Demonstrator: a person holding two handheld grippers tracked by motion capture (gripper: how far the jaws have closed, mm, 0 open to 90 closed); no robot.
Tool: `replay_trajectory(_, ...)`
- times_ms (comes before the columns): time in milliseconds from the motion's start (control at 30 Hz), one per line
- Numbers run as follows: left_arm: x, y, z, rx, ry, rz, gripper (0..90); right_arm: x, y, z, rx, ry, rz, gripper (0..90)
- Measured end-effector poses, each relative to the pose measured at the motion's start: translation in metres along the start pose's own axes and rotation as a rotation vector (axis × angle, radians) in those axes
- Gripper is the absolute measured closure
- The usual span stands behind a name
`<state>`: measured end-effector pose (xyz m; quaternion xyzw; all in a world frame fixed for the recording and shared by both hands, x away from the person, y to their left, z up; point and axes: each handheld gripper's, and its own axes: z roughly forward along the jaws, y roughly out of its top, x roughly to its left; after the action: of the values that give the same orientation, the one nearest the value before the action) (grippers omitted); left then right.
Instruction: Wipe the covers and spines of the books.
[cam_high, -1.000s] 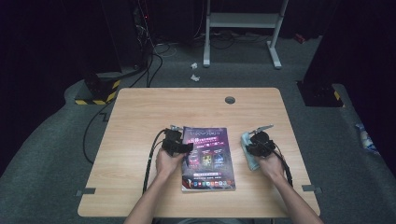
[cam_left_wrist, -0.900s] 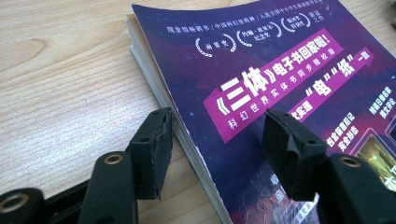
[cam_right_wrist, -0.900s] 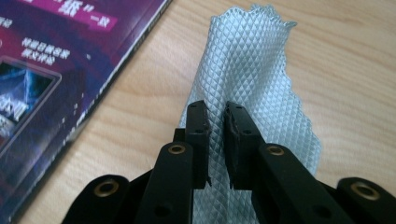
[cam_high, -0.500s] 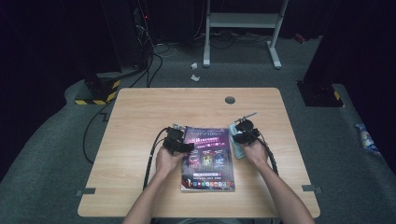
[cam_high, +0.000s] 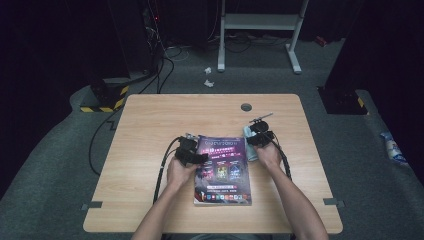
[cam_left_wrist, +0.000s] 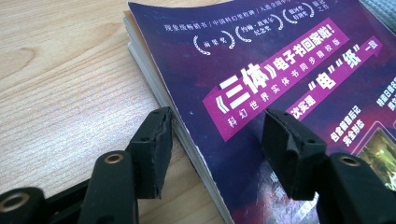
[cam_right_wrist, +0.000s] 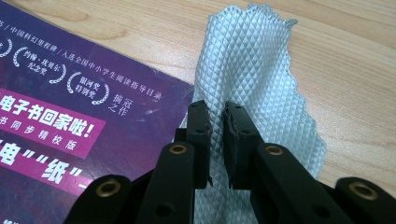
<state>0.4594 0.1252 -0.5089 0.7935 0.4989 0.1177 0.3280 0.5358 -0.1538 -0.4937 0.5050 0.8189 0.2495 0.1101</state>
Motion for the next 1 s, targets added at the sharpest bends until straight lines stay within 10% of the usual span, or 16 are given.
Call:
replay_trajectory(400, -0.002, 0.001, 0.0, 0.008, 0.016, 0.004, 43.1, 0.008, -0.022, -0.015, 0.031, 0.06, -0.046, 81.8)
replay_trajectory(733, -0.002, 0.001, 0.0, 0.009, 0.024, 0.007, 43.1, 0.004, 0.0, -0.002, 0.036, 0.017, 0.012, 81.5)
replay_trajectory(1000, -0.003, 0.0, 0.0, 0.008, 0.031, 0.002, 43.2, 0.01, -0.016, -0.011, 0.02, 0.027, -0.047, 81.4)
